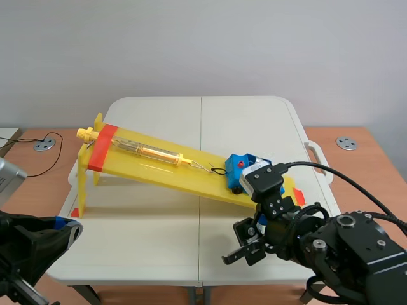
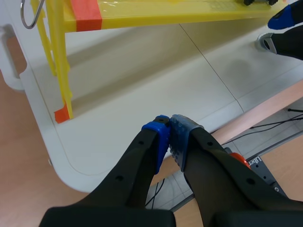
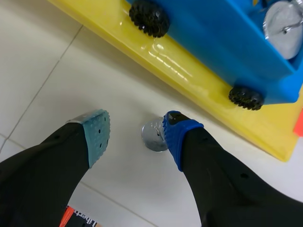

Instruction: Place the four metal weights on the blue cart on the ramp.

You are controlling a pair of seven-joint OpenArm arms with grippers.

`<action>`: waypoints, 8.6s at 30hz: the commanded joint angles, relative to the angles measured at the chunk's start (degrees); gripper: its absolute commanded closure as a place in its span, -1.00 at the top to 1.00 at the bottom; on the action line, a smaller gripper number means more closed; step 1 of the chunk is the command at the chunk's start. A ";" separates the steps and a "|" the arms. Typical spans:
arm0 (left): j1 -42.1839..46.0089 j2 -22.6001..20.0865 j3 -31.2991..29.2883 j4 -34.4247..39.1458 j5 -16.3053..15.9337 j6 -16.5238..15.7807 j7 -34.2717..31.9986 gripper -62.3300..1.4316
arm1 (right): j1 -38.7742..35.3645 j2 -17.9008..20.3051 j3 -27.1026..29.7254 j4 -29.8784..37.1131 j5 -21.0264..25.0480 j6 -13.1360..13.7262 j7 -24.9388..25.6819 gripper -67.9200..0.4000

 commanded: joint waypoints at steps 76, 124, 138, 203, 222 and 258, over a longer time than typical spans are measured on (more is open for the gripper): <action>-1.11 0.59 -0.79 4.68 -2.71 -2.08 -4.44 -0.87 | -5.70 8.52 16.55 39.63 11.91 -1.66 -11.93 -0.97; -1.11 0.59 -0.79 4.68 -2.71 -2.08 -4.44 -0.87 | 16.87 -2.69 2.32 11.67 -1.05 -6.10 -6.08 -0.39; -1.11 0.61 -0.79 7.37 -2.69 -5.66 -2.54 -0.87 | 2.80 7.23 11.67 34.58 14.82 -2.08 -14.16 -0.47; -35.23 16.48 14.49 -10.64 28.63 5.53 -3.54 -0.87 | -48.04 16.22 44.48 44.41 33.88 28.61 -16.13 -0.97; -21.97 13.88 14.49 6.45 20.72 5.07 3.56 -0.87 | -40.11 16.24 44.44 44.41 33.92 28.61 -10.03 -0.97; 0.13 11.19 14.21 21.84 16.59 6.82 3.87 1.00 | -23.28 11.45 33.07 44.41 33.86 25.68 -6.40 0.95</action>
